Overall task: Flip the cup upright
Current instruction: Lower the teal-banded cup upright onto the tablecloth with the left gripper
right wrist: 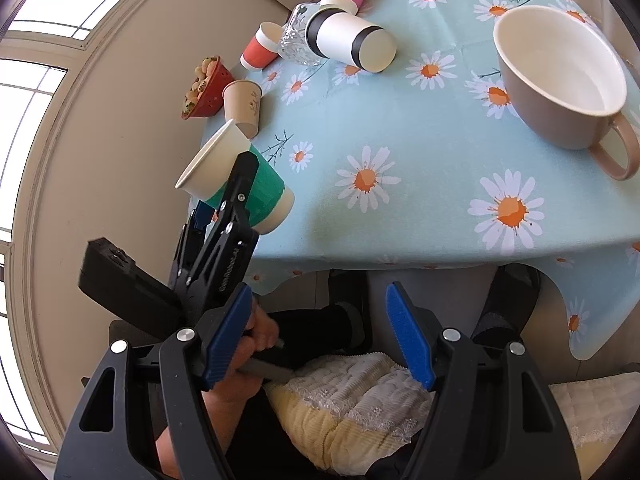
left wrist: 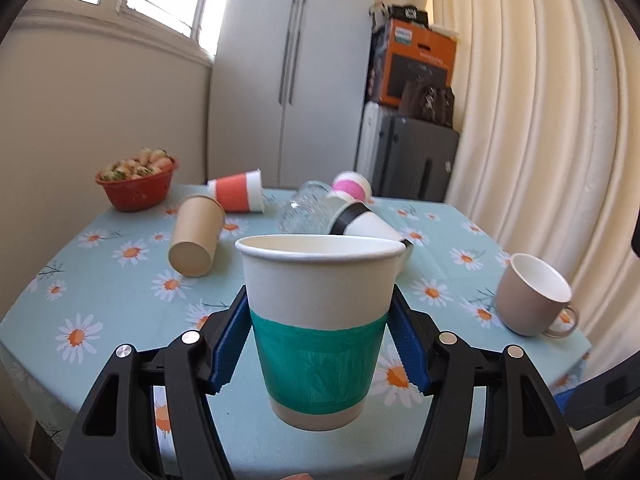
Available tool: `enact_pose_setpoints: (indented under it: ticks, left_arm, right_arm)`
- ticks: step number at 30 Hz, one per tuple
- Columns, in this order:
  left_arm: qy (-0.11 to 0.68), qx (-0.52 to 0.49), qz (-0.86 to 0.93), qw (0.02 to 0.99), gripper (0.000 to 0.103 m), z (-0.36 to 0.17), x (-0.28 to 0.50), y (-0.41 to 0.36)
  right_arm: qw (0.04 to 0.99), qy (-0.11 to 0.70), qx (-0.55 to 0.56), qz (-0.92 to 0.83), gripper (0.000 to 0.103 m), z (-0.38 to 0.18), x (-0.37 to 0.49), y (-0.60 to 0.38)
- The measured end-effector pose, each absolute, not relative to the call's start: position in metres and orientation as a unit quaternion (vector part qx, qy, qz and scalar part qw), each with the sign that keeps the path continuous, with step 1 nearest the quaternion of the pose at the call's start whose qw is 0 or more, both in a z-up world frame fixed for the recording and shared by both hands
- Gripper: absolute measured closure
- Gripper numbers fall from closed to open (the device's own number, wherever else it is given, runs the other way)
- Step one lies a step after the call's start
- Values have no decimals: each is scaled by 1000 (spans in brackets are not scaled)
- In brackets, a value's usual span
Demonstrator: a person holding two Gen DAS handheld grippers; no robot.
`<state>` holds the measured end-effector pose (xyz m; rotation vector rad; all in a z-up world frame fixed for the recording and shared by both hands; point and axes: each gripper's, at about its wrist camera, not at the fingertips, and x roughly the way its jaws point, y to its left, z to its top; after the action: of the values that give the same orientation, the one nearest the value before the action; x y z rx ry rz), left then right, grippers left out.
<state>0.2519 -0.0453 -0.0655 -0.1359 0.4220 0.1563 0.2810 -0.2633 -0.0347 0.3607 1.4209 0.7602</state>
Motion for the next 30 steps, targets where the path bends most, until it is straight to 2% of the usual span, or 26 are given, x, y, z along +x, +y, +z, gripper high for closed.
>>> enact_pose_setpoints:
  ticks: [15, 30]
  left_arm:
    - [132, -31, 123, 983, 39, -101, 243, -48]
    - [113, -20, 132, 985, 38, -116, 242, -50]
  right_arm:
    - [666, 648, 154, 335, 34, -51, 276, -258]
    - [665, 654, 145, 330, 34, -52, 274, -253]
